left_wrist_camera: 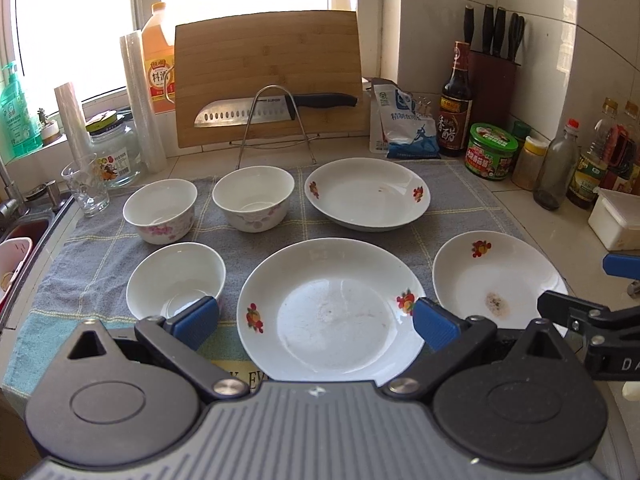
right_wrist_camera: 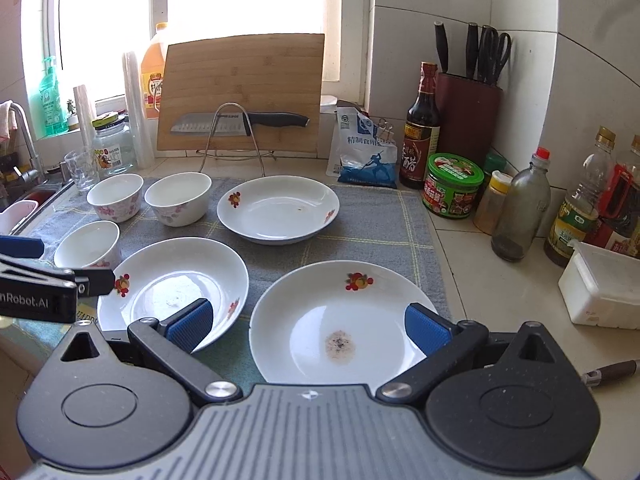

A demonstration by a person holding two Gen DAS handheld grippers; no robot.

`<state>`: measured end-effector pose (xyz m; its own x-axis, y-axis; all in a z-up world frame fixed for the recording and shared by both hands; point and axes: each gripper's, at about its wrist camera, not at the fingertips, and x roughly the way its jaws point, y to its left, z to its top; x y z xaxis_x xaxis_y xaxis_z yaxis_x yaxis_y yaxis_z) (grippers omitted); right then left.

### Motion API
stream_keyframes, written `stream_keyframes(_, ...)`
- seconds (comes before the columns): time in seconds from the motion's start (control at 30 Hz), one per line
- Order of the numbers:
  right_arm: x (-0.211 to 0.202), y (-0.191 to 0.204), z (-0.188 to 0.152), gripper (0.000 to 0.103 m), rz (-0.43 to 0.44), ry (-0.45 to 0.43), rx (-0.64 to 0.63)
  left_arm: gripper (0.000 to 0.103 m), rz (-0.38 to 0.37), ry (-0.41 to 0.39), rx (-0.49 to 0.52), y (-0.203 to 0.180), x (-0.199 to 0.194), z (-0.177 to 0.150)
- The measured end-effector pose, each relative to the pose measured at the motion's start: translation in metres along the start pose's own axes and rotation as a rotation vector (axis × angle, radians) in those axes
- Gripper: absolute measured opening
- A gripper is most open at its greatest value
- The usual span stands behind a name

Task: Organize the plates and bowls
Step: 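Move the left gripper to the rim of the stained white plate and close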

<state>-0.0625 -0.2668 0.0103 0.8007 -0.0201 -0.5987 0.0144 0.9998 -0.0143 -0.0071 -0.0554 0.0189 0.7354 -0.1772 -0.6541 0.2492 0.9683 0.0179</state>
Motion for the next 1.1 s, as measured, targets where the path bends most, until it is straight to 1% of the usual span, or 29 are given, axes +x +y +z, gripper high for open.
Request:
stream_keyframes(0.1, -0.003, -0.017, -0.016, 0.103, 0.009, 0.012, 0.013, 0.102, -0.046, -0.025, 0.004, -0.006, 0.001, 0.004)
stream_keyframes(0.17, -0.002, -0.024, -0.027, 0.103, 0.015, 0.023, 0.014, 0.102, -0.059, -0.03, 0.011, -0.01, 0.002, 0.007)
stream_keyframes(0.23, 0.0, -0.029, -0.037, 0.103, 0.015, 0.038, 0.011, 0.102, -0.065, -0.021, 0.022, -0.017, 0.006, 0.011)
stream_keyframes(0.33, 0.004, -0.036, -0.051, 0.103, 0.026, 0.055, 0.027, 0.102, -0.101, -0.007, 0.03, -0.023, 0.012, 0.015)
stream_keyframes(0.43, 0.01, -0.044, -0.061, 0.103, 0.037, 0.066, 0.05, 0.102, -0.113, 0.004, 0.082, -0.036, 0.02, 0.021)
stream_keyframes(0.57, 0.021, -0.045, -0.07, 0.103, 0.054, 0.079, 0.043, 0.102, -0.145, -0.002, 0.156, -0.049, 0.029, 0.025)
stream_keyframes(0.73, 0.04, -0.041, -0.075, 0.103, 0.07, 0.092, -0.001, 0.102, -0.251, 0.04, 0.223, -0.061, 0.048, 0.033)
stream_keyframes(0.83, 0.05, -0.04, -0.076, 0.103, 0.069, 0.093, -0.013, 0.102, -0.312, 0.079, 0.285, -0.07, 0.064, 0.036)
stream_keyframes(1.1, 0.071, -0.039, -0.075, 0.103, 0.066, 0.109, -0.041, 0.102, -0.434, 0.164, 0.428, -0.094, 0.105, 0.045)
